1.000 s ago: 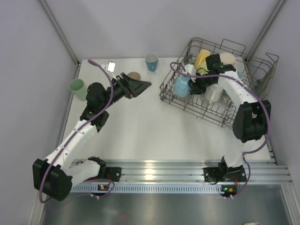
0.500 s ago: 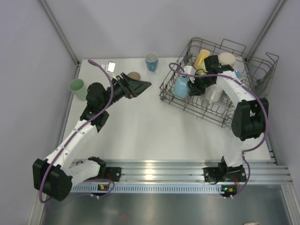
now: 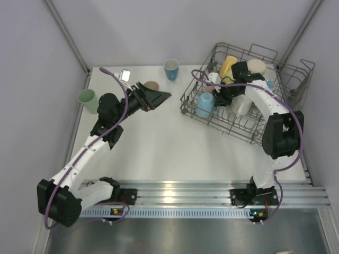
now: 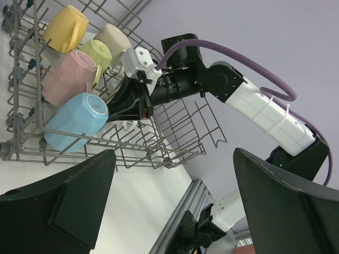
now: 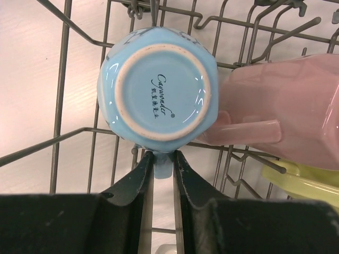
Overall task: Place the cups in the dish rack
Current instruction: Place the cup upside down on the dish rack, then grab a cup with the left arm
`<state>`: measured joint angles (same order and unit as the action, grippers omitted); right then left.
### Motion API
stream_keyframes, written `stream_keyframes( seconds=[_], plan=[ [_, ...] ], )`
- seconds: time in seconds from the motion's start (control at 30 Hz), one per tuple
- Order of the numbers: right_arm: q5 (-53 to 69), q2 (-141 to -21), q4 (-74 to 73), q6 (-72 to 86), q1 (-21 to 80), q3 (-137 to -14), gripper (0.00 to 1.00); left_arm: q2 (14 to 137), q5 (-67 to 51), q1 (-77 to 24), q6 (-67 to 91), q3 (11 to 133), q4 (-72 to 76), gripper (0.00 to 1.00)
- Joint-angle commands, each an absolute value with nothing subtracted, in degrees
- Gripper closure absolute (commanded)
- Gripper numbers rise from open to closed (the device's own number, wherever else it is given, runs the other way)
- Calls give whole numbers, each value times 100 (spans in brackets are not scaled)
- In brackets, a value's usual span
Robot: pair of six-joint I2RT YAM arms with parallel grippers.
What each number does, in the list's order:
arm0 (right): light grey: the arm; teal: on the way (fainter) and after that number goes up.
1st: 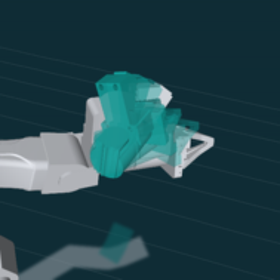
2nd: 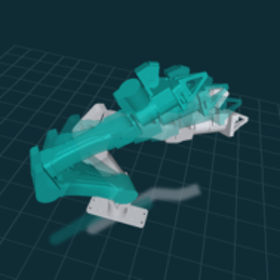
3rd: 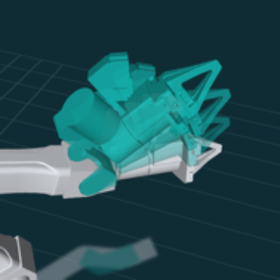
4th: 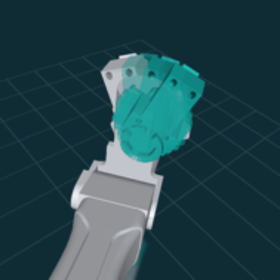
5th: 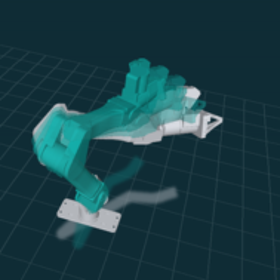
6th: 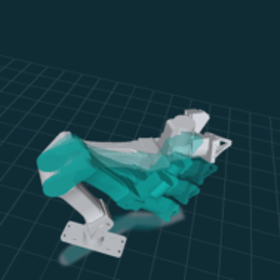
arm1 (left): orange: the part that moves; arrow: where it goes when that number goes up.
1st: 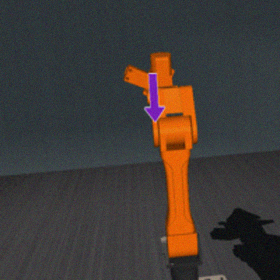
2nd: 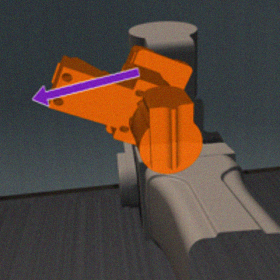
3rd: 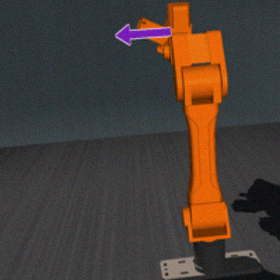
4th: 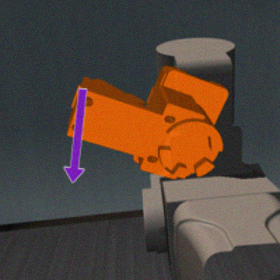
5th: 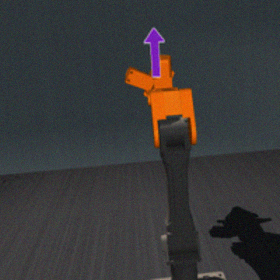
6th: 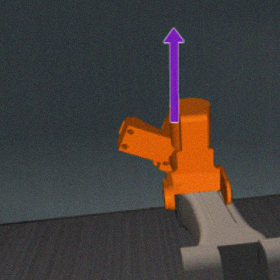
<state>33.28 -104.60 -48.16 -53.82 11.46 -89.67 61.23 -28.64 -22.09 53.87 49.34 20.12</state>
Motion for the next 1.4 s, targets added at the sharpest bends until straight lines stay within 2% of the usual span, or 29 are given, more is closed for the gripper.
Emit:
stream_keyframes(
  seconds=[0.0,0.3,0.4,0.47,0.57,0.63,0.77,0.83,0.87,0.93,0.97,1.03,1.07,1.27,1.37],
  plan=[
    [3472,-10178,-4597,-5405,1134,-9000,90,6012,-2865,-2162,5370,4887,2312,2],
    [3358,-9888,-4500,-5125,1037,-9061,85,6029,-2865,-2145,5326,4922,2312,2],
    [3252,-9677,-4552,-4792,1037,-9167,79,6047,-2804,-2145,5248,4966,2216,2],
    [3147,-9493,-4535,-4554,1046,-9150,70,6047,-2708,-2145,5177,5088,2014,2],
    [2866,-9178,-4413,-4316,1090,-9036,70,6021,-2321,-2145,4801,5317,1347,2],
    [2743,-8966,-4072,-4123,1099,-8886,66,5994,-2102,-2145,4641,5457,795,2],
    [2514,-8544,-3727,-3570,1116,-8806,61,5968,-1881,-2153,4255,5756,440,2],
    [2225,-8482,-3595,-2763,1160,-8955,59,6029,-1881,-2153,4035,5905,343,2],
    [1928,-8394,-3438,-2447,1230,-9078,51,6108,-1811,-2145,3764,6228,30,2],
    [1645,-8263,-3201,-1314,1318,-9123,45,6388,-1679,-2153,3499,6616,-490,3],
    [1443,-8062,-2921,-901,1414,-9036,37,6494,-1557,-2145,3263,6801,-866,4],
    [1362,-7832,-2673,277,1520,-8878,26,6853,-1433,-2145,3077,7285,-1203,7],
    [1345,-7579,-2472,681,1651,-8668,1,6960,-1380,-2145,2902,7425,-1483,7],
    [871,-6567,-1917,1588,2363,-7788,1,8022,-695,-2153,2286,8647,-2170,9],
    [1447,-6066,-1207,2325,2417,-7209,1,8506,-361,-2136,2093,9069,-2215,9]
  ],
)
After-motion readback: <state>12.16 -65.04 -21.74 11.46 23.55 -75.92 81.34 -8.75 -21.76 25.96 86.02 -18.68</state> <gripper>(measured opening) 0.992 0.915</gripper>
